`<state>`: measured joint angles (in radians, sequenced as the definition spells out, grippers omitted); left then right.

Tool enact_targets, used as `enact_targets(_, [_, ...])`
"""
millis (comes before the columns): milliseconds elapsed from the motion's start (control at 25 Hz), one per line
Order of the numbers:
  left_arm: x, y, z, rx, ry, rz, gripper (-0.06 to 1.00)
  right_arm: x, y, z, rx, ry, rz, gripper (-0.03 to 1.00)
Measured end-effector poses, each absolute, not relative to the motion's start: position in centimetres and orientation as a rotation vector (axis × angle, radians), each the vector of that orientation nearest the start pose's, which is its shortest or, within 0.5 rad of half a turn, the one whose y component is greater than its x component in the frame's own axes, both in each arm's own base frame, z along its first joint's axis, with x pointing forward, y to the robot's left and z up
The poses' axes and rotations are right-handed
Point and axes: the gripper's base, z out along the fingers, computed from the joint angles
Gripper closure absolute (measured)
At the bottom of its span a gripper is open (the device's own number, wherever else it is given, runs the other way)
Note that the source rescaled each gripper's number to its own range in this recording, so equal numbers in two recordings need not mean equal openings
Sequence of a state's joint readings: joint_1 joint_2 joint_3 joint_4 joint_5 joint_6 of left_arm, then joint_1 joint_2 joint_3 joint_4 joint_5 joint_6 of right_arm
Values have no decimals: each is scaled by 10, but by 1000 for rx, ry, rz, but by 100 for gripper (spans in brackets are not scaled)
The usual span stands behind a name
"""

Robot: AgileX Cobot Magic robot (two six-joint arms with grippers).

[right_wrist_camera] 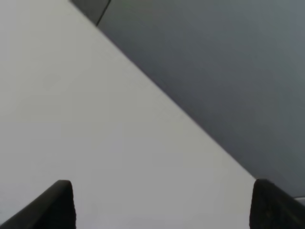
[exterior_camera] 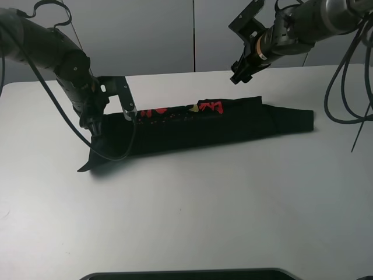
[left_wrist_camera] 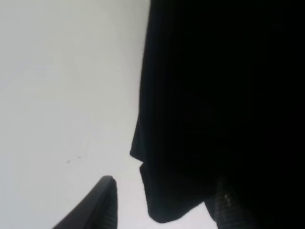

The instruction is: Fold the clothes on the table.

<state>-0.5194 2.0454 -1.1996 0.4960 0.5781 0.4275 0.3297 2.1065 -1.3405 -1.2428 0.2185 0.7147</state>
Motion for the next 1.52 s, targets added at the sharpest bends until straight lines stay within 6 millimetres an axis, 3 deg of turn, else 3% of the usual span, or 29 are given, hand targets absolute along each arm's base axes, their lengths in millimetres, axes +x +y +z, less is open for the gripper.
enact_targets(200, [344, -168, 121, 1749, 2299, 463, 36, 430, 109, 164, -713, 2234, -552, 16])
enact_targets(400, [345, -166, 156, 1599, 2281, 483, 36, 412, 94, 173, -626, 2450, -658, 16])
enact_targets(640, [340, -161, 182, 1510, 2301, 493, 36, 387, 111, 153, -736, 2729, -297, 16])
enact_targets(760, [338, -160, 185, 1483, 2321, 491, 36, 381, 113, 149, -751, 2778, -244, 16])
enact_targets(880, [337, -160, 187, 1464, 2337, 476, 35, 378, 101, 146, -694, 2850, -220, 16])
enact_targets(960, [336, -160, 188, 1458, 2340, 469, 35, 379, 83, 142, -605, 2902, -181, 16])
enact_targets(1120, [337, -162, 188, 1430, 2334, 438, 35, 381, 51, 139, -440, 2964, 22, 16])
enact_targets(1280, [338, -165, 188, 1405, 2331, 406, 35, 384, 41, 141, -329, 2940, 274, 16])
enact_targets(1520, [338, -165, 188, 1406, 2328, 400, 35, 385, 46, 143, -292, 2907, 399, 16])
